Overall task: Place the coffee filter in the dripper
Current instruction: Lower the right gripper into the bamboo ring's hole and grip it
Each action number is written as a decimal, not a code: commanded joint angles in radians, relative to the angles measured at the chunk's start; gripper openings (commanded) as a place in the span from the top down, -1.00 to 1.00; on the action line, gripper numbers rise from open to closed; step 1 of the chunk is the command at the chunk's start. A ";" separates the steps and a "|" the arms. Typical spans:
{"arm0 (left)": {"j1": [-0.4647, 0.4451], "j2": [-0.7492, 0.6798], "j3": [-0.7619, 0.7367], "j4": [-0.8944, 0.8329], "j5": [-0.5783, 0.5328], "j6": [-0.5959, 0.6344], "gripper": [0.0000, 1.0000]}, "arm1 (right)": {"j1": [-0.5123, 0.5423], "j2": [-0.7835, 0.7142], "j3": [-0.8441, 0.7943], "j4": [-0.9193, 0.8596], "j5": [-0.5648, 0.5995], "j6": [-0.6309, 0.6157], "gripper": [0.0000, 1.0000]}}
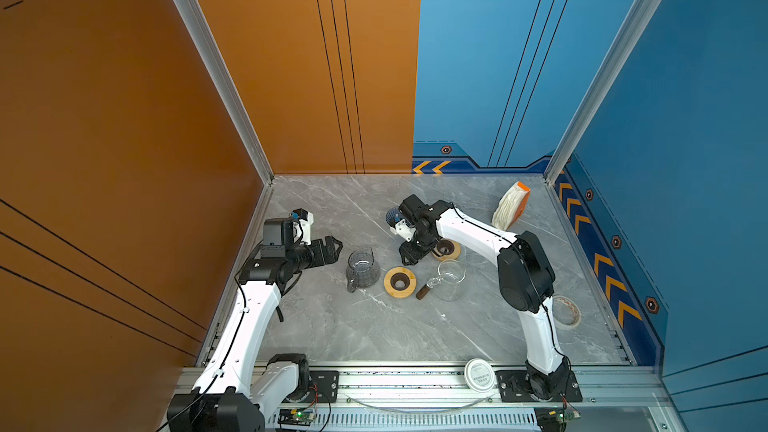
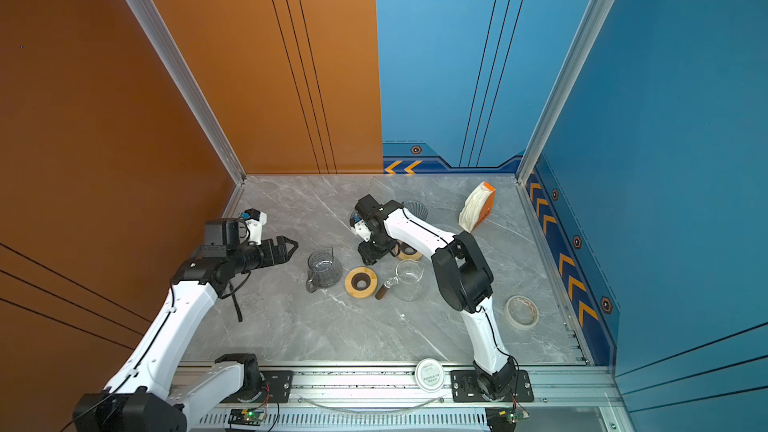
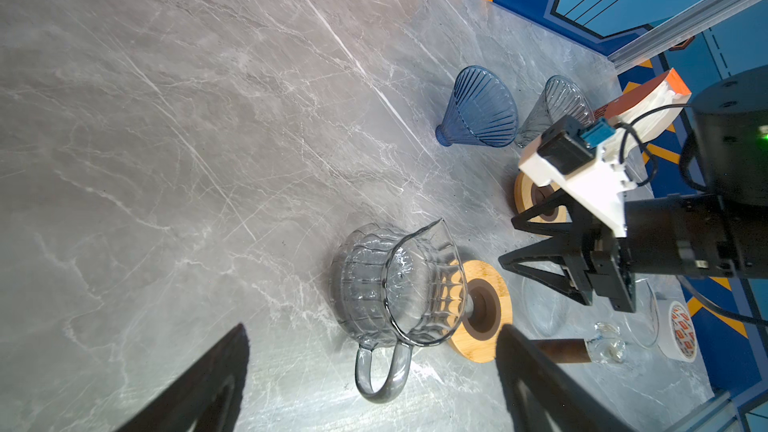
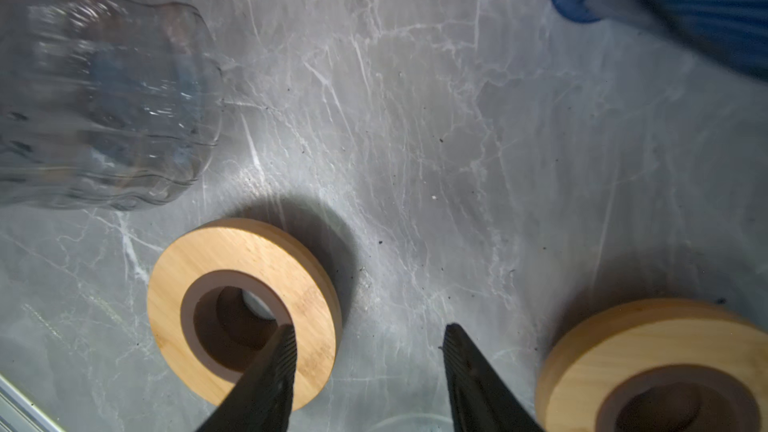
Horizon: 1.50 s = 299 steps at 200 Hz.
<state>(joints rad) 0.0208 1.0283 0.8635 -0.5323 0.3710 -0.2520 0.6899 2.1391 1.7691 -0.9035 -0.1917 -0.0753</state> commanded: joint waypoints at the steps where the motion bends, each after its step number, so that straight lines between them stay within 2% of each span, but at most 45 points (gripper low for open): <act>1: 0.008 -0.011 -0.013 -0.005 -0.007 0.010 -0.89 | 0.037 0.015 0.020 -0.034 0.000 -0.006 -0.10; 127: 0.010 -0.022 -0.017 -0.005 -0.007 0.004 -0.92 | 0.072 0.061 0.021 -0.042 0.064 -0.023 0.03; 166: 0.010 -0.014 -0.013 -0.005 -0.008 0.005 -0.92 | 0.070 0.071 0.021 -0.046 0.058 -0.024 0.15; 209: 0.010 -0.013 -0.012 -0.005 -0.008 0.005 -0.92 | 0.070 0.065 0.021 -0.070 0.024 -0.039 0.03; 299: 0.010 -0.013 -0.014 -0.005 -0.005 0.007 -0.92 | 0.070 0.064 0.058 -0.123 -0.007 -0.072 0.08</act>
<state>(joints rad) 0.0208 1.0191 0.8577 -0.5323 0.3710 -0.2523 0.7609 2.1883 1.7958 -0.9718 -0.1841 -0.1242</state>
